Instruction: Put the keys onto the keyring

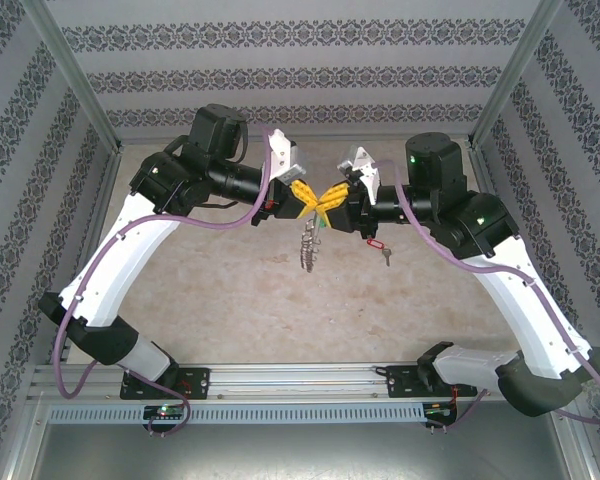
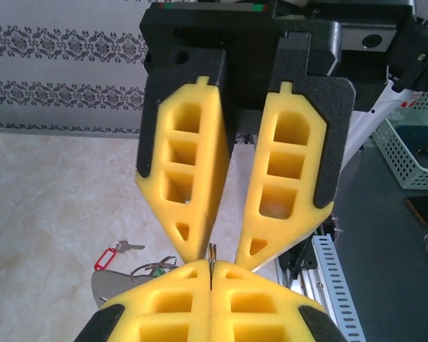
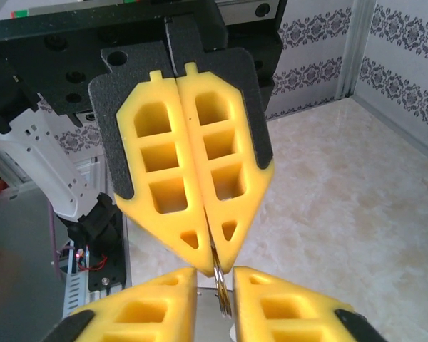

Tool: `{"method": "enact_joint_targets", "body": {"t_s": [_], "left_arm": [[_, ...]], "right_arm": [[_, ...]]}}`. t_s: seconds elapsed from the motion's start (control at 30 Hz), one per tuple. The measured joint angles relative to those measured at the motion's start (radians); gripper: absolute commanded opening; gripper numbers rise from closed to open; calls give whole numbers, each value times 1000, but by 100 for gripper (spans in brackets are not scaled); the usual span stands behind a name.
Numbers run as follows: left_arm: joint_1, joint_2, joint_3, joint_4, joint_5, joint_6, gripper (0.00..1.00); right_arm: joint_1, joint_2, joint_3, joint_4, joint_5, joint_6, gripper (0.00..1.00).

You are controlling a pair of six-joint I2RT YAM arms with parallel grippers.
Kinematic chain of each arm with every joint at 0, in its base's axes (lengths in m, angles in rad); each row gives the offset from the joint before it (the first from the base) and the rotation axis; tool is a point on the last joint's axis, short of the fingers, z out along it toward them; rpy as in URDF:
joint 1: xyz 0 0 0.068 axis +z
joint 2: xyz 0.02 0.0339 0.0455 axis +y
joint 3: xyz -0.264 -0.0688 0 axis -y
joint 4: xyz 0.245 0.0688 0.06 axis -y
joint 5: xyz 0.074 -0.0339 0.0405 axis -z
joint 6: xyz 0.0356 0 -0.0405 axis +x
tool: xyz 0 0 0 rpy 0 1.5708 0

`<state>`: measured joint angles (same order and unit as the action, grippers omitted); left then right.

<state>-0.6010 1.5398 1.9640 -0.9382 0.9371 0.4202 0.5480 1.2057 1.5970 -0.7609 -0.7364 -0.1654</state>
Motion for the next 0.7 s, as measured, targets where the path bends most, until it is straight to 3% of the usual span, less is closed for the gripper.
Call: {"method": "enact_joint_targets", "body": {"t_s": [0.13,0.3,0.33,0.4,0.47,0.7], "left_arm": [[0,1,0,-7,1,0,0],[0,-1,-2,-8,5,-1,0],[0,-5,-10,-3,8,-3,4],[0,-24,-45,32,18,-17,26],[8,-51,-98,103,27,-60,38],[36,-191,-364,476,103,-314,40]], "right_arm": [[0,3,9,-21,-7,-11,0],[-1,3,12,-29,-11,-19,0],[-2,3,12,-29,-14,-18,0],[-6,3,11,-25,-24,-14,0],[-10,-7,-3,-6,-56,4,0],[-61,-55,-105,243,-106,156,0]]}}
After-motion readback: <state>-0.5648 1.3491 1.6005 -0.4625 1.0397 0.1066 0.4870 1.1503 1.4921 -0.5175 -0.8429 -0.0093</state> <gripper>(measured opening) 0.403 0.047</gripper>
